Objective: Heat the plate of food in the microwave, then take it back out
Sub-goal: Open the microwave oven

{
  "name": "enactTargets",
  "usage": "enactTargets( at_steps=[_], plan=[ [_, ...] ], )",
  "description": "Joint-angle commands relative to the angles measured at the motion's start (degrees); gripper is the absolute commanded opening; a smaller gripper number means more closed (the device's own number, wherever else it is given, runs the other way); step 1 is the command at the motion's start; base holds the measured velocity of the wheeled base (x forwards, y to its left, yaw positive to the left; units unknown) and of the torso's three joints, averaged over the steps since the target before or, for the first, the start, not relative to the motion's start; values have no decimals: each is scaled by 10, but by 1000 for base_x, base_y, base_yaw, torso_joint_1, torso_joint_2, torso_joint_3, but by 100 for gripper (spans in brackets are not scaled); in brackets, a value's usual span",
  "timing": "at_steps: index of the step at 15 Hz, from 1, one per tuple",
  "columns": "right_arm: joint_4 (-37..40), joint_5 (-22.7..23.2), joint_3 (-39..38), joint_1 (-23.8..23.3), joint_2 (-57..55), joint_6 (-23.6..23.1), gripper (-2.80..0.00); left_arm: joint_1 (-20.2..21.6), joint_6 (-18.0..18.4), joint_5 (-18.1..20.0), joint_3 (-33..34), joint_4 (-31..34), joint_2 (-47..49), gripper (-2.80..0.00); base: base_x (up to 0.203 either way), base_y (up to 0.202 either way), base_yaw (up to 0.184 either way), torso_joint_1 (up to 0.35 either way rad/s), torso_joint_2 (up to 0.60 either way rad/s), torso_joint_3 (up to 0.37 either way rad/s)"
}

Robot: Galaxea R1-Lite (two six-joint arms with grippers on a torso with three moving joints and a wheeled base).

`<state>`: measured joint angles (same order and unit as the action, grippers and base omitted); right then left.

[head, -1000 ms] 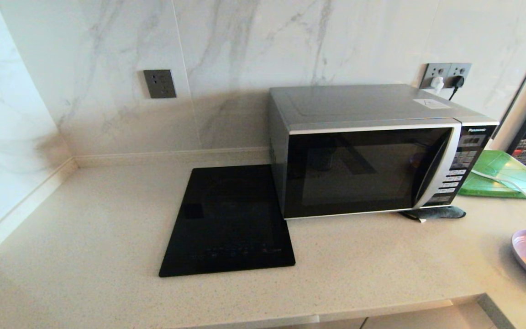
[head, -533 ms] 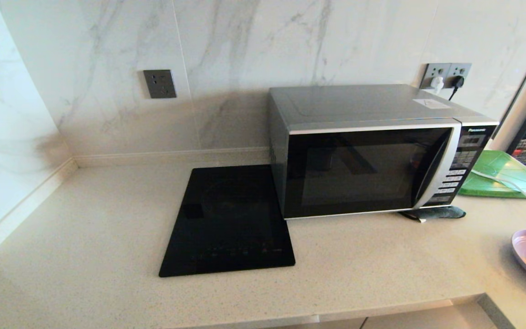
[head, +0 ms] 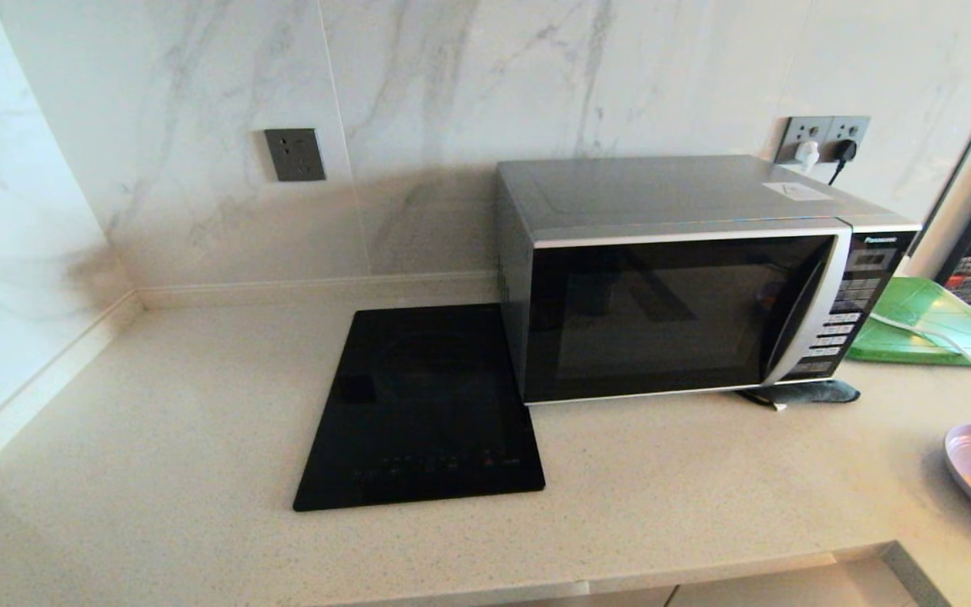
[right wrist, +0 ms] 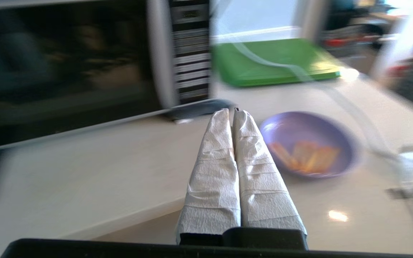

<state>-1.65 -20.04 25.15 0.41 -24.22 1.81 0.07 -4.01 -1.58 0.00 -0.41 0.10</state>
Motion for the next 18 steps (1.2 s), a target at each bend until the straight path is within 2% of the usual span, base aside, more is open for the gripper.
enactTargets(
  at_steps=[1,4,8,9,11,12,13,16,18],
  plan=[
    [-33,-34,52,-1,-134,-16,-280,0,0,0,0,0,0,-280,0,0,0,0,0,0],
    [-59,-59,134,-1,-227,-29,-280,0,0,-1,0,0,0,-280,0,0,0,0,0,0],
    [-64,-71,142,-1,-270,-51,-280,0,0,0,0,0,0,-280,0,0,0,0,0,0],
    [-64,-96,143,-1,-273,-51,-280,0,0,0,0,0,0,-280,0,0,0,0,0,0],
    [-65,-189,145,-1,-293,-45,-280,0,0,0,0,0,0,-280,0,0,0,0,0,0],
    [-65,-216,145,-1,-300,-26,-280,0,0,0,0,0,0,-280,0,0,0,0,0,0],
    [-63,-228,138,-1,-305,-7,-280,0,0,-1,0,0,0,-280,0,0,0,0,0,0],
    [-68,-305,65,1,-305,-7,-280,0,0,-1,0,0,0,-280,0,0,0,0,0,0],
    [-109,-335,41,2,-319,-7,-280,0,0,0,0,0,0,-280,0,0,0,0,0,0]
  ],
)
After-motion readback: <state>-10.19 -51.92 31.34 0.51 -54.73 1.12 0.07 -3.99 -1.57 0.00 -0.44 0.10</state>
